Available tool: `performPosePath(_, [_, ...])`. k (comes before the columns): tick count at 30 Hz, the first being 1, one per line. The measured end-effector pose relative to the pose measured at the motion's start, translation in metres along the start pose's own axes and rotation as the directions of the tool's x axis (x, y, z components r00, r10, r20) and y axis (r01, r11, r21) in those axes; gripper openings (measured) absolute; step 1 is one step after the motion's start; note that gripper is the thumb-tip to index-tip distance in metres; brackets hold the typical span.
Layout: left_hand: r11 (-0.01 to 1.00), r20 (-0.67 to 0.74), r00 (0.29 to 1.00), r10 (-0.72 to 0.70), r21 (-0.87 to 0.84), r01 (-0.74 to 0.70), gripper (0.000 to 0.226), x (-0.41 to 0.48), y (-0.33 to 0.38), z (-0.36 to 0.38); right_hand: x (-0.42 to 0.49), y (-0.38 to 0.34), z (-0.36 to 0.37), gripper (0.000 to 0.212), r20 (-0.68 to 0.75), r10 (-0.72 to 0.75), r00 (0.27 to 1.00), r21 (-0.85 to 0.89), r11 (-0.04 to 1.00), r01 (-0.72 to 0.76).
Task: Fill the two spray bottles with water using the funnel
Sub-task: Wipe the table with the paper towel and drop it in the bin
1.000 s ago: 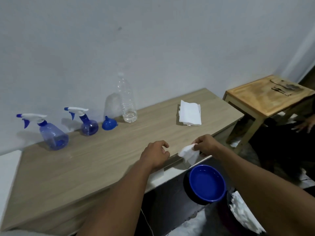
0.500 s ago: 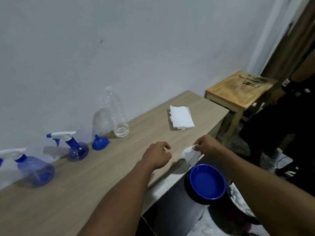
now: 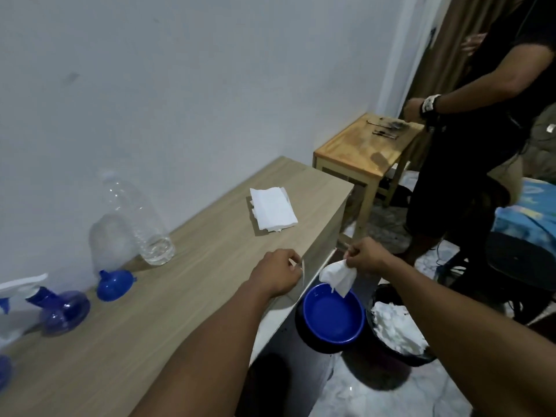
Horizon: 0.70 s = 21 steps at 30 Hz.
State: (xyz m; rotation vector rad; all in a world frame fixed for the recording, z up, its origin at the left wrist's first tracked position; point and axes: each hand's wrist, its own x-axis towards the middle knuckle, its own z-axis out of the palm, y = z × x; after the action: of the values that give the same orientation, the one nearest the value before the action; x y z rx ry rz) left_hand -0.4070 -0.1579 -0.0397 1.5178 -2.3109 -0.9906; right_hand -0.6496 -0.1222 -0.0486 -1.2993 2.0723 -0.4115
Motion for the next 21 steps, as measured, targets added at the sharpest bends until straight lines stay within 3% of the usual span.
performPosePath(10, [1.000,0.176,0.984,0.005,0.017,-0.008,0.024,0.080,0.070,0.090,0.033,0.117,-0.050,0.011,0.006,0.174,0.985,0.091,0.981,-0.174])
performPosePath(21, [0.992,0.505,0.863,-0.030,0.117,-0.035,0.026,0.140,0.135,0.225,0.047,0.285,-0.066,0.014,0.009,0.405,0.914,0.207,0.894,-0.398])
